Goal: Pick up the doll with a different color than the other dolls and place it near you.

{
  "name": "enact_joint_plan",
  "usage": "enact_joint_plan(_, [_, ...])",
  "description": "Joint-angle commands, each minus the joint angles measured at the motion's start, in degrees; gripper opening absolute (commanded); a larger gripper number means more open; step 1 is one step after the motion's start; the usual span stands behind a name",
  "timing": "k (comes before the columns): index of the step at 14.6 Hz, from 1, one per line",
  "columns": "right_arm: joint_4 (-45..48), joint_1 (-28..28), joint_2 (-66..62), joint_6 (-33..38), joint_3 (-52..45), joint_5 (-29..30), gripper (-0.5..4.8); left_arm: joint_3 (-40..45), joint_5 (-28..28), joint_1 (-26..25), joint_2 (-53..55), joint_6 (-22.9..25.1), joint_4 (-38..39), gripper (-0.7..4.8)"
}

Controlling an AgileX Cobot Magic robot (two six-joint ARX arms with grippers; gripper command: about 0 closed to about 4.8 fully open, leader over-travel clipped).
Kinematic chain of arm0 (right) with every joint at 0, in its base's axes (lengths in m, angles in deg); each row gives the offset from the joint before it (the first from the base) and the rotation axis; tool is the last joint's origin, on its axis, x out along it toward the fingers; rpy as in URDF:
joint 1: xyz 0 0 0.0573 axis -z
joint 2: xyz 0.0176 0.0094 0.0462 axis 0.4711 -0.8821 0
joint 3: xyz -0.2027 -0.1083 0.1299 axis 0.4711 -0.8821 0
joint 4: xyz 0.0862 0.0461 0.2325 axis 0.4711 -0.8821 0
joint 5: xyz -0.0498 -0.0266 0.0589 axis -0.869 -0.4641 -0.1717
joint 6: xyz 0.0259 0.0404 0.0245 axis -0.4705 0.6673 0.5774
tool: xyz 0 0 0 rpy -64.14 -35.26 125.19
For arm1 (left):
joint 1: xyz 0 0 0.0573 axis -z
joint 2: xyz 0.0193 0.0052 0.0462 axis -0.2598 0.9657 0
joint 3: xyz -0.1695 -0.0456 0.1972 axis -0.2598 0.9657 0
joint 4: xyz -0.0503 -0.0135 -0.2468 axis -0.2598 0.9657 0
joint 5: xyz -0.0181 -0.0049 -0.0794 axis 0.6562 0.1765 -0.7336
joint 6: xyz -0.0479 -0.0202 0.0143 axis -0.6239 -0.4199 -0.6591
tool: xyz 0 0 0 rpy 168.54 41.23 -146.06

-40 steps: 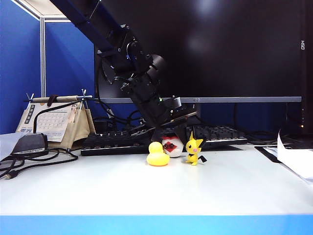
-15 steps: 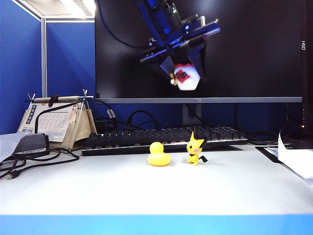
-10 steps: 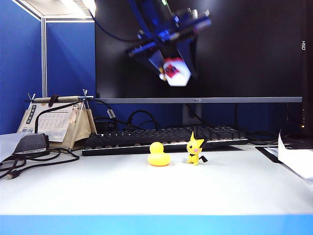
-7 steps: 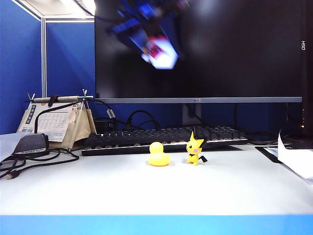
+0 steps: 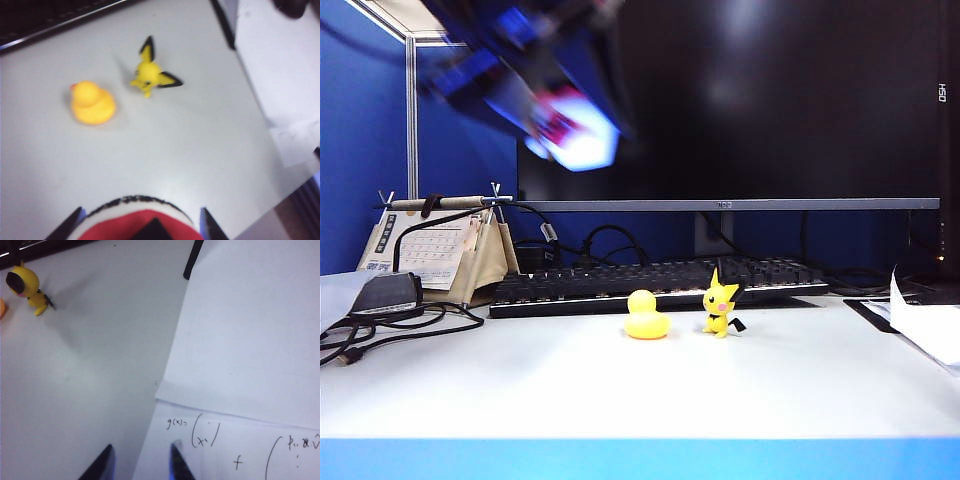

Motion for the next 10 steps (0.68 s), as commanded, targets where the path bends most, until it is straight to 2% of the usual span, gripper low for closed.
enact_joint_plan(1, [1.0, 0.0, 0.1, 0.2, -0.2, 0.0, 1.44, 2.7, 5.7, 6.3, 5.5, -3.5, -13.6, -0.06])
enact_joint_plan(3, [1.0, 0.0, 0.1, 0.2, -0.2, 0.1, 1.44, 3.9, 7.1, 8.9, 10.7, -6.3, -17.0, -0.06])
enact_joint_plan(7, [1.0, 0.0, 0.1, 0.2, -0.2, 0.0, 1.44, 4.5, 4.5, 8.5, 17.7, -4.7, -24.0, -0.06])
enact_joint_plan(10, [1.0, 0.0, 0.1, 0.2, -0.2, 0.0, 1.44, 4.5, 5.7, 8.7, 21.8, -3.1, -25.0, -0.06])
